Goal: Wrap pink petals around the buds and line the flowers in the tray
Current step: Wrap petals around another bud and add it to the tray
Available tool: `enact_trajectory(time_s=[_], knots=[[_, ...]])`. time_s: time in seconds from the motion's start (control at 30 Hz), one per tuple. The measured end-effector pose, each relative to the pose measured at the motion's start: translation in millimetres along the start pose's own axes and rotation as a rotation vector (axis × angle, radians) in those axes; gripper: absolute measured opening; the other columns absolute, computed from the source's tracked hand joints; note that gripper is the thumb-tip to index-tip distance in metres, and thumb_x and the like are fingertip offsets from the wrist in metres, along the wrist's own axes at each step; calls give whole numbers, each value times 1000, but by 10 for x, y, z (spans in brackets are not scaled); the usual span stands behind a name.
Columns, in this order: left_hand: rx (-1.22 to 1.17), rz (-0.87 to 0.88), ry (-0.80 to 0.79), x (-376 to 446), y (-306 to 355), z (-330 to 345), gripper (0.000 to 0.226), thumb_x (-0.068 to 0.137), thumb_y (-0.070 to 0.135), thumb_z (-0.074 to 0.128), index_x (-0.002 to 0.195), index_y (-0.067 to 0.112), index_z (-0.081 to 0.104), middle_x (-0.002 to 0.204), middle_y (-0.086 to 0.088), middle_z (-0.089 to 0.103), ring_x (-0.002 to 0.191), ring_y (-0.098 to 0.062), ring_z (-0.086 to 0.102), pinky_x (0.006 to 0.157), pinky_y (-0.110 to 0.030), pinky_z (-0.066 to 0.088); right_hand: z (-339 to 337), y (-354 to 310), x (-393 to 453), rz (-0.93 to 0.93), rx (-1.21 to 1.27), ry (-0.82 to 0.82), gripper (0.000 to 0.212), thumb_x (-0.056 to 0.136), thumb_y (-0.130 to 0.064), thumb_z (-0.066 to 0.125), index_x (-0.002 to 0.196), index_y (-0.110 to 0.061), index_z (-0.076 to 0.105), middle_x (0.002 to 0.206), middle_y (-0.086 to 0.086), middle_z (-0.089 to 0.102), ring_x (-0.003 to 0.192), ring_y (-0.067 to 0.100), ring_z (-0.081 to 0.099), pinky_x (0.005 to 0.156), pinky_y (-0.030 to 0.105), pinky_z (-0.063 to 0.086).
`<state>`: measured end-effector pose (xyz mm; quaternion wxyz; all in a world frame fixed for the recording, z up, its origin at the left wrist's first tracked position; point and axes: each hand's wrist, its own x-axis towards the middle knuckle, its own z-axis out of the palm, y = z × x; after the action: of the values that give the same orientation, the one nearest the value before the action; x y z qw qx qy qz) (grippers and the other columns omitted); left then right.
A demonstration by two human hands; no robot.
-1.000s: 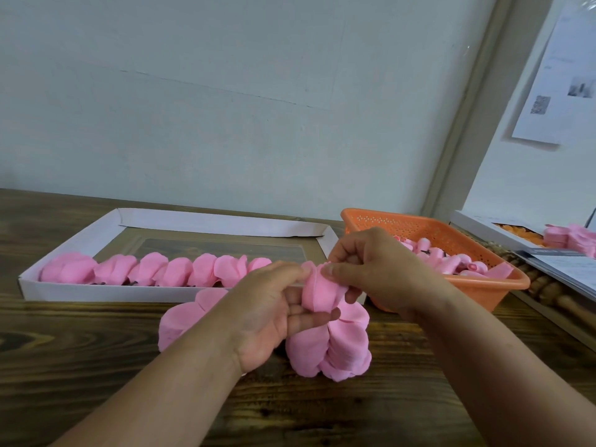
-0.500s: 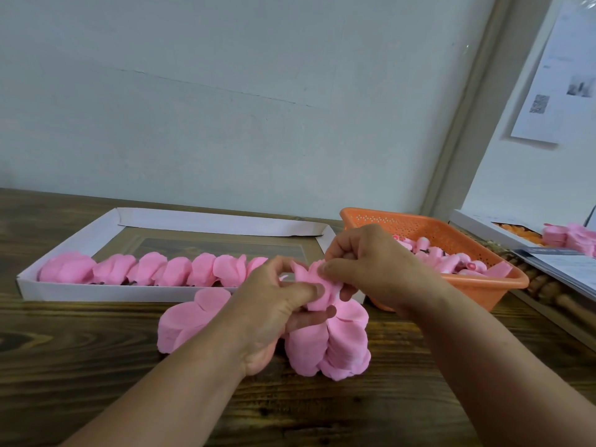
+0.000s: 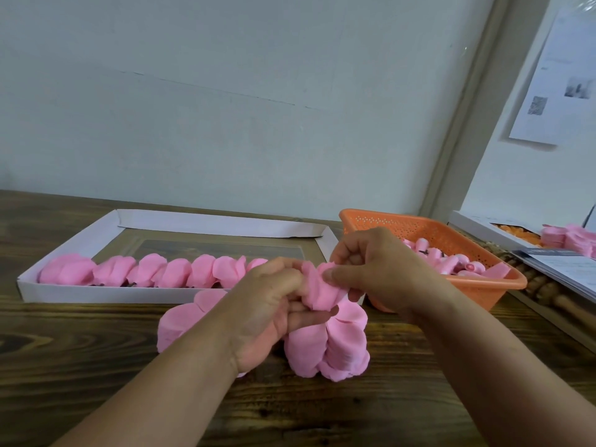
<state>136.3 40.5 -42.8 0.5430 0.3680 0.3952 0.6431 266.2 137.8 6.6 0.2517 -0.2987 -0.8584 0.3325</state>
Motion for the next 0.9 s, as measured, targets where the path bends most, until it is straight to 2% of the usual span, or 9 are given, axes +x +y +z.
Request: enact_trajectory(time_s=[0.07, 0.13, 0.23, 0.3, 0.43, 0.57, 0.67, 0.8, 0.9], knots=[[-24, -18, -15, -12, 12, 1, 19, 91, -9, 37, 91, 1, 53, 98, -28, 67, 97, -42, 66, 66, -33, 61, -25, 16, -22, 2, 4, -14, 14, 77, -5, 72, 74, 2, 60, 48, 3, 57, 45, 15, 55, 56, 34, 47], [-24, -27, -22, -17, 13, 9, 16, 94, -7, 39, 88, 1, 51, 87, -18, 69, 88, -38, 69, 66, -34, 61, -44, 23, -41, -2, 0, -34, 14, 77, -5, 72, 76, 3, 60, 50, 3, 58, 46, 14, 57, 56, 32, 47], [-8, -34, -31, -22, 21, 21, 9, 96, -2, 44, 92, 3, 50, 91, -12, 73, 80, -34, 71, 67, -34, 60, -60, 23, -65, -19, -6, -61, 12, 78, -5, 71, 78, 1, 61, 48, -1, 59, 46, 13, 58, 53, 28, 47], [15, -37, -35, -28, 30, 25, 5, 96, 1, 45, 95, 2, 50, 95, -14, 74, 80, -33, 72, 66, -32, 61, -67, 23, -80, -26, 1, -70, 10, 78, -4, 70, 77, 0, 61, 47, -2, 58, 46, 11, 58, 53, 28, 47], [70, -55, -34, -33, 51, 13, 8, 96, 9, 45, 98, 3, 49, 90, -18, 72, 76, -29, 72, 61, -31, 60, -87, 9, -115, -59, -10, -119, 8, 79, -2, 69, 76, -1, 62, 43, -6, 51, 43, 7, 54, 57, 36, 47], [119, -72, -18, -30, 53, -8, 10, 95, 15, 48, 89, 7, 49, 87, -18, 70, 75, -30, 71, 58, -32, 59, -108, -67, -160, -108, -22, -202, 8, 78, -2, 71, 78, -2, 64, 54, 4, 56, 49, 12, 56, 51, 26, 43], [136, -96, -11, -24, 32, -12, 10, 94, 16, 51, 87, 9, 50, 85, -18, 71, 74, -30, 71, 57, -32, 58, -96, -115, -172, -134, -32, -236, 9, 78, -2, 72, 77, -4, 63, 53, 0, 56, 48, 10, 55, 47, 17, 41], [124, -90, 27, -21, 10, 10, 6, 93, 10, 55, 96, 8, 49, 80, -17, 73, 68, -29, 72, 50, -30, 57, -68, -147, -165, -160, -25, -264, 10, 78, -2, 72, 76, -5, 63, 58, 6, 58, 50, 10, 55, 49, 18, 43], [92, -48, 118, -6, -14, 34, 12, 91, 7, 58, 86, 10, 47, 74, -14, 72, 63, -28, 71, 46, -29, 57, -62, -126, -149, -166, -5, -236, 10, 78, 0, 72, 75, -4, 63, 58, 8, 58, 50, 11, 55, 48, 19, 42]])
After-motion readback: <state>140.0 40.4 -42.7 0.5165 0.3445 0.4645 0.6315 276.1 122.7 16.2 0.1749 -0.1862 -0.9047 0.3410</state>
